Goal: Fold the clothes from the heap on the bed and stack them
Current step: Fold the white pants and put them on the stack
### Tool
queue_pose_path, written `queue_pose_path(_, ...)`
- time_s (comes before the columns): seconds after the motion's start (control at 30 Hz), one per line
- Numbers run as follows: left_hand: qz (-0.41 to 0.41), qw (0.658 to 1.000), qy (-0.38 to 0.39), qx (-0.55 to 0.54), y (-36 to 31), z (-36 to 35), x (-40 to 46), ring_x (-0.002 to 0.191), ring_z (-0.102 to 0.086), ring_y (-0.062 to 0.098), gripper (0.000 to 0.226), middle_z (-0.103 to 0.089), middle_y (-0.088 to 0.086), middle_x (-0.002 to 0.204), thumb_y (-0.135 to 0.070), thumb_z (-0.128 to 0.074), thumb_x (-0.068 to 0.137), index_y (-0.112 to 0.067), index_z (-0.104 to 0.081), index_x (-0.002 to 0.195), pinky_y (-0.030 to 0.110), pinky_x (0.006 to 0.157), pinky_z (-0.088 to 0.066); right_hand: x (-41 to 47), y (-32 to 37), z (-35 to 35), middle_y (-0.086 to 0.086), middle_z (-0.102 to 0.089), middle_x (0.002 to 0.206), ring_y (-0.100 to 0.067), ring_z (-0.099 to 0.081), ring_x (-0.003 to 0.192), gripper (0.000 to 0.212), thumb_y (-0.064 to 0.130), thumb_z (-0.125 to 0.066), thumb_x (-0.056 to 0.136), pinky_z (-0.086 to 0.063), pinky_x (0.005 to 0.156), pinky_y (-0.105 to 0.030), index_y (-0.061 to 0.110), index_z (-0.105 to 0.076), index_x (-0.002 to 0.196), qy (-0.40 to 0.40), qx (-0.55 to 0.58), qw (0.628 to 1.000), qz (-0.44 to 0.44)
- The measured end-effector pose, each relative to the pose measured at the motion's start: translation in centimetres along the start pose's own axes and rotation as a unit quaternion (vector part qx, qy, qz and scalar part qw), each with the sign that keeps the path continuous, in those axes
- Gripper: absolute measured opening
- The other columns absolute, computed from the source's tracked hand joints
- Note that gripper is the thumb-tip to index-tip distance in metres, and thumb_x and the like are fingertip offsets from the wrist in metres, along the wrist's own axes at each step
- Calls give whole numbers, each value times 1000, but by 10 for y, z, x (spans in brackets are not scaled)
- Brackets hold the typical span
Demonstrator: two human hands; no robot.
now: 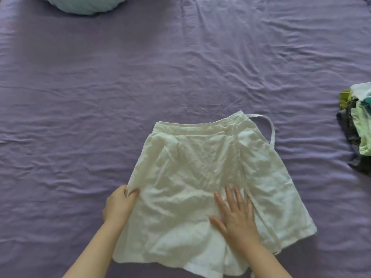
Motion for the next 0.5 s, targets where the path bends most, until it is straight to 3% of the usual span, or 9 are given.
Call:
queue_pose_path(0.1, -14, 998, -52, -30, 5, 14, -9, 77, -54, 26, 28, -60, 1, 77, -38, -48, 95, -19, -51, 75, 36, 65, -38, -6, 0, -1, -11, -35, 150, -26, -5, 143, 68, 66, -17, 91, -10, 108, -49, 27, -39, 143, 9, 1, 999, 32)
queue_pose_path(0.2, -26, 994, -90, -64, 0, 28, -18, 78, -53, 30, 30, -59, 4, 77, -34, -42, 99, -15, -53, 78, 38, 64, -38, -11, 2, -5, -6, -51, 139, -25, 7, 146, 63, 62, -33, 82, -22, 102, -57, 30, -56, 131, 17, -70, 994, 87)
queue_pose_path(0.23, -30, 993, -92, -68, -3, 31, -21, 79, -53, 31, 29, -59, 5, 78, -33, -41, 99, -15, -54, 81, 38, 64, -37, -11, 1, -6, -5, -49, 141, -27, 6, 146, 63, 61, -35, 80, -25, 103, -60, 32, -55, 132, 34, -84, 992, 86)
queue_pose_path(0.3, -37, 992, -89, -84, -10, 35, -30, 81, -54, 31, 28, -60, 6, 80, -30, -42, 99, -12, -56, 83, 37, 64, -37, -10, 1, -13, -4, -20, 157, -32, 12, 144, 66, 60, -40, 86, -13, 111, -62, 36, -29, 147, 94, -68, 990, 77)
queue_pose_path(0.37, -37, 988, -66, -137, -21, 36, -39, 80, -55, 27, 21, -61, 4, 81, -26, -48, 96, -14, -58, 82, 33, 62, -40, -9, 2, -19, 0, 7, 160, -28, 22, 143, 71, 59, -39, 91, 8, 113, -54, 37, -7, 150, 134, -28, 989, 51)
queue_pose_path(0.43, -35, 975, -6, -220, -33, 32, -50, 79, -59, 20, 6, -64, 0, 89, -21, -57, 92, -18, -60, 89, 28, 60, -44, -8, 9, -11, 4, 4, 160, -22, 19, 144, 65, 56, -36, 94, 10, 115, -48, 34, -11, 150, 105, 11, 993, 53)
queue_pose_path(0.5, -43, 950, 80, -298, -52, 23, -65, 84, -65, 19, 15, -67, 3, 100, -18, -62, 91, -16, -61, 106, 29, 65, -51, -6, 18, 5, 7, -8, 159, -15, 10, 146, 57, 50, -37, 97, 2, 118, -40, 32, -21, 148, 62, 106, 991, 59)
Point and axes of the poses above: each hand's wrist, its own x-axis towards the middle knuckle, its own z-axis out of the back of the hand, y = z × x, the point moved 7 cm from there along x, towards the middle knuckle
